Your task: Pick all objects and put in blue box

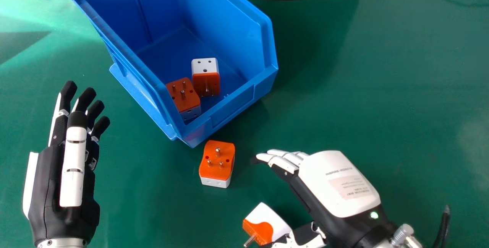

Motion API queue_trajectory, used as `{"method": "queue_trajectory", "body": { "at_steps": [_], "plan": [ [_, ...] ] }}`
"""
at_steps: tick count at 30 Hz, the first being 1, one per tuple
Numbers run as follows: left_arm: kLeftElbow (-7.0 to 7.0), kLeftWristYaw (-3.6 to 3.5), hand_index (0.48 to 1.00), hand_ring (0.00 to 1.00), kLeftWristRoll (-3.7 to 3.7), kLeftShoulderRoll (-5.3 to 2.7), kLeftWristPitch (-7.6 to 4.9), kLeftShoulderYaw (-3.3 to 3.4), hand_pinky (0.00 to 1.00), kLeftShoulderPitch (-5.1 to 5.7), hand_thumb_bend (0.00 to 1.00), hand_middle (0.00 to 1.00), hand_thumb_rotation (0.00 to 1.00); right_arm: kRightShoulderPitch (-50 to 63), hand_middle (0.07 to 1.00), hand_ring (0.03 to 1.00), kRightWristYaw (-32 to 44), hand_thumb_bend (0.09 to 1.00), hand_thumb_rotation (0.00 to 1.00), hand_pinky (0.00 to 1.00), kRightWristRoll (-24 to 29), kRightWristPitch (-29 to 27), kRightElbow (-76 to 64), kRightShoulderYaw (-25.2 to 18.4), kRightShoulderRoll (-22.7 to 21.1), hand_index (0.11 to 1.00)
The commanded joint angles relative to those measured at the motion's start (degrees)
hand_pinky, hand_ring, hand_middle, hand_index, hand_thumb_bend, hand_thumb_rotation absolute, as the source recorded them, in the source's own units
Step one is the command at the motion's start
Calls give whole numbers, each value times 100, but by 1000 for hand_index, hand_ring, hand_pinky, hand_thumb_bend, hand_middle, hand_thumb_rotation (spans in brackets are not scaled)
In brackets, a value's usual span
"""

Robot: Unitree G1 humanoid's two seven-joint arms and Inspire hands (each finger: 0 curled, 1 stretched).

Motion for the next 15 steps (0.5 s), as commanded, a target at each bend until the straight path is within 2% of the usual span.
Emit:
{"method": "queue_trajectory", "body": {
  "at_steps": [1, 5, 8, 10, 15],
  "plan": [
    [-126, 11, 962, 929, -56, 19, -83, 63, 914, -6, 479, 943, 786, -92, 827, 774, -92, 719, 334, 654, 5, 4, 31, 39, 28, 803],
    [-154, 37, 962, 930, 2, 49, -74, 66, 912, -9, 470, 943, 793, -196, 817, 765, -47, 724, 328, 648, -35, 81, 169, 92, 42, 797],
    [-153, 17, 963, 931, -41, 55, -69, 68, 912, -22, 471, 943, 798, -275, 814, 762, -60, 723, 328, 647, -78, 132, 259, 141, 58, 794],
    [-192, 52, 961, 929, -49, 40, -29, 67, 908, -25, 470, 940, 798, -332, 808, 757, -71, 724, 326, 643, -101, 168, 316, 179, 61, 788],
    [-290, 143, 960, 927, -7, 48, 55, 52, 902, -27, 465, 937, 793, -496, 795, 746, -22, 731, 313, 636, -166, 284, 461, 277, 75, 773]
  ]
}}
